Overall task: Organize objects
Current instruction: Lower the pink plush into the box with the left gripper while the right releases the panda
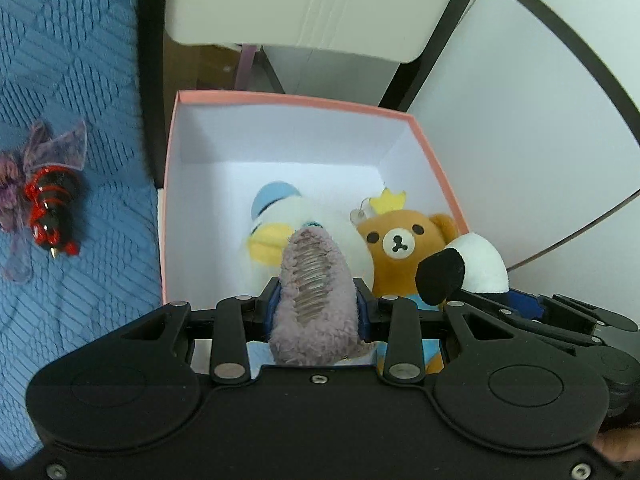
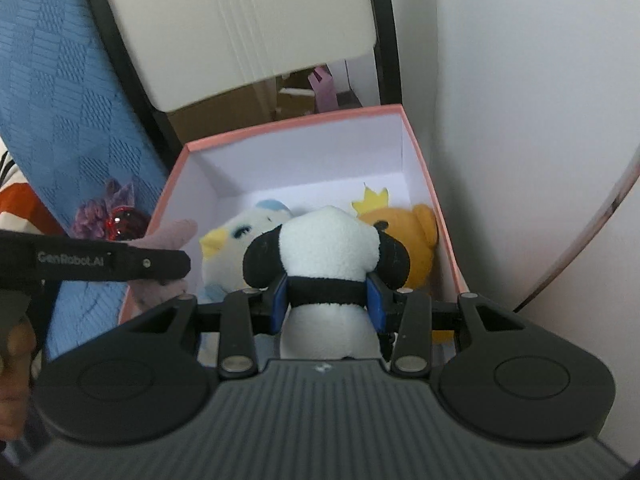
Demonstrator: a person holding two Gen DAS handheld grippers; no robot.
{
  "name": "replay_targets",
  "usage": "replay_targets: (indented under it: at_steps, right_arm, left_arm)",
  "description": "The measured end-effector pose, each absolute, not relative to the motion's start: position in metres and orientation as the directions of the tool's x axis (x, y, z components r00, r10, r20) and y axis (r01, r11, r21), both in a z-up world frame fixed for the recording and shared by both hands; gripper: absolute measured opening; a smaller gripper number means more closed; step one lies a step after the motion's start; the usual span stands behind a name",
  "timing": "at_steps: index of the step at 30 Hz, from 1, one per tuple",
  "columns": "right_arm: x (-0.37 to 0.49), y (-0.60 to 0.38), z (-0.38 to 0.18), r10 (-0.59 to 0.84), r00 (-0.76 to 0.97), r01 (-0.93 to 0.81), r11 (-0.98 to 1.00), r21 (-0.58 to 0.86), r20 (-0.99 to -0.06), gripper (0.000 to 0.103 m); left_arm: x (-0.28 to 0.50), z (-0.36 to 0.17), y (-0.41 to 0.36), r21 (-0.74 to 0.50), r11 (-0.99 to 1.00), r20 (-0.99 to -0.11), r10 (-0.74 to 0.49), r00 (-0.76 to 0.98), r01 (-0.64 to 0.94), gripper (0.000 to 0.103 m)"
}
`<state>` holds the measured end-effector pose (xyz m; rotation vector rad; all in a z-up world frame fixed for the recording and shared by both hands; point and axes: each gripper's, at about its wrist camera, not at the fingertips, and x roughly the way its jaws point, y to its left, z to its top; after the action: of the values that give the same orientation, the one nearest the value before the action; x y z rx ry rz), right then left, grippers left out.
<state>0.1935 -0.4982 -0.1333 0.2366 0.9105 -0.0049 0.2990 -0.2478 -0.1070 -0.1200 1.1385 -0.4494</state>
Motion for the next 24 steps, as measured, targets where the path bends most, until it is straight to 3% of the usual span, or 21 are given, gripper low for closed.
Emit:
replay_targets:
  at_steps: [9,11,12,13,15,24]
  right_arm:
    - [0.189,-0.510,-0.134,0.108,0.609,0.100,0.972,0.211,-0.786,0.044]
    - [0.189,-0.510,-0.131,0.095,0.612,0.101,0.975,0.197,-0.785,0.044]
    - [0.188,-0.509,-0.130,0.080,0.616,0.105,0.978,0.183,-0.783,0.050]
    - [0.188,-0.508,-0.127,0.067,0.624,0.106,0.980,0.170,-0.779,0.062]
    - [0.185,-0.508,-0.119,0.067,0.644,0.101,0.980,0.171,-0.762,0.073]
    - [0.163,-0.496,-0.071,0.106,0.711,0.068,0.974,0.218,-0.695,0.071]
  left_arm:
    - [0.296,-0.111,-0.255,-0.312,0.905,-0.852,-0.401,0.337,0.287,0.034]
    - [0.297,-0.107,-0.255,-0.313,0.905,-0.847,-0.403,0.347,0.288,0.048]
    - [0.296,-0.103,-0.254,-0.314,0.904,-0.842,-0.406,0.355,0.290,0.057]
    - [0.295,-0.100,-0.253,-0.313,0.905,-0.837,-0.407,0.365,0.289,0.060]
    - [0.293,-0.092,-0.251,-0.309,0.905,-0.832,-0.406,0.378,0.292,0.061]
    - [0.261,-0.039,-0.231,-0.315,0.889,-0.769,-0.445,0.459,0.333,0.061]
